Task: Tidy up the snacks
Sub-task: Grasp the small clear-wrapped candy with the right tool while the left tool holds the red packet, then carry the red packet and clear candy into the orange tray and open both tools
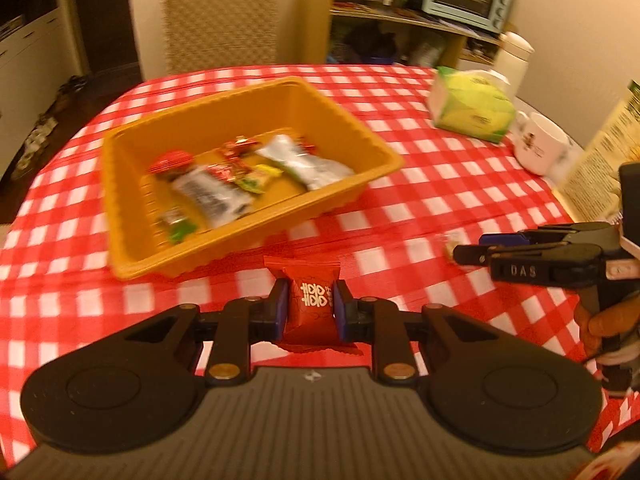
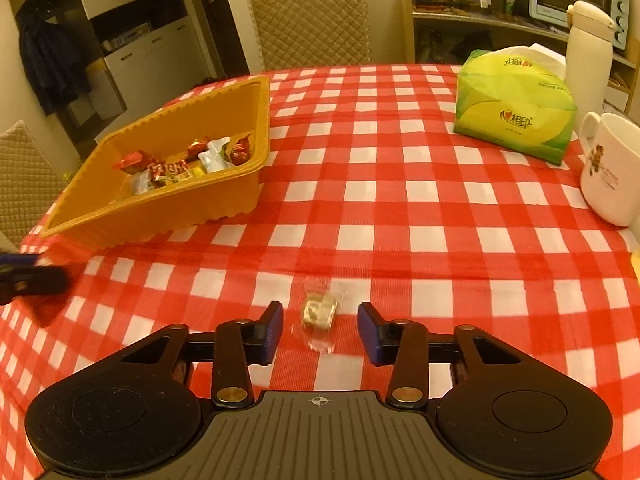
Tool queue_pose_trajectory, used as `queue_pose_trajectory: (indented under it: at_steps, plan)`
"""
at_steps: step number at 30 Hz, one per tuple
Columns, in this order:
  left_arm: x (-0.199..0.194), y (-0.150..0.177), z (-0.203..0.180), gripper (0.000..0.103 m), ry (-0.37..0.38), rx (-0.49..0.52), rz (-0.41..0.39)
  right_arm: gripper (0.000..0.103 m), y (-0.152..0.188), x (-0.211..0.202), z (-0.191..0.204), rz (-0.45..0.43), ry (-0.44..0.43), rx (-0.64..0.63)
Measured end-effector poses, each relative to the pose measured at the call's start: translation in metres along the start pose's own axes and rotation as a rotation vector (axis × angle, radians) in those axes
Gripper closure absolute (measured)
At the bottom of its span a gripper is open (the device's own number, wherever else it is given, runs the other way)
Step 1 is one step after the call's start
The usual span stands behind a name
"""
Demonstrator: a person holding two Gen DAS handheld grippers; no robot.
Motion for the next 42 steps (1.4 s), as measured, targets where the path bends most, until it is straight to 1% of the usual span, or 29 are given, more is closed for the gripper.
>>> queue_pose_trajectory:
  at_steps: [5,8,11,12,13,15,24,28,31,36,42]
  plan:
    - [-0.008,0.009,0.023,0.082,-0.038,-0.043,0.003,0.063,-0.002,0.014,-0.003,0.025,0.034,-0.01]
    - [-0.012,0.013,0.034,0.082,-0.056,-0.061,0.004,0.066,0.0,0.02,-0.001,0.034,0.052,-0.026]
    - [-0.016,0.016,0.042,0.082,-0.068,-0.075,0.004,0.068,0.0,0.023,0.004,0.037,0.076,-0.073]
    - [-0.017,0.017,0.044,0.082,-0.071,-0.077,0.004,0.071,0.001,0.024,0.006,0.04,0.082,-0.089]
    - [-0.018,0.018,0.046,0.082,-0.075,-0.079,0.003,0.077,0.001,0.025,0.008,0.043,0.085,-0.102]
    - [-0.021,0.019,0.049,0.082,-0.078,-0.085,0.002,0.08,0.002,0.027,0.011,0.047,0.093,-0.124]
    - [-0.029,0.02,0.055,0.082,-0.086,-0.092,-0.013,0.081,0.005,0.026,0.022,0.056,0.073,-0.142]
    - [-0.033,0.019,0.057,0.082,-0.09,-0.094,-0.021,0.081,0.002,0.019,0.029,0.043,0.032,-0.117]
    - [-0.036,0.017,0.059,0.082,-0.09,-0.095,-0.032,0.081,-0.005,0.009,0.039,0.022,-0.034,-0.075]
    - [-0.04,0.008,0.061,0.082,-0.091,-0.097,-0.057,0.081,-0.025,-0.006,0.064,-0.017,-0.141,-0.042]
    - [-0.04,-0.012,0.061,0.082,-0.087,-0.1,-0.087,0.082,-0.052,-0.013,0.095,-0.049,-0.232,-0.049]
Point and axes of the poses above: each gripper's, at about its wrist camera, not at the fingertips, and x roughly the way its jaws point, z to its left, y to its underside, the point moved 8 cm from there along x, roughly the way its jaws point, and after that the axes turned 10 degrees about -y, right-handed, at the moved point
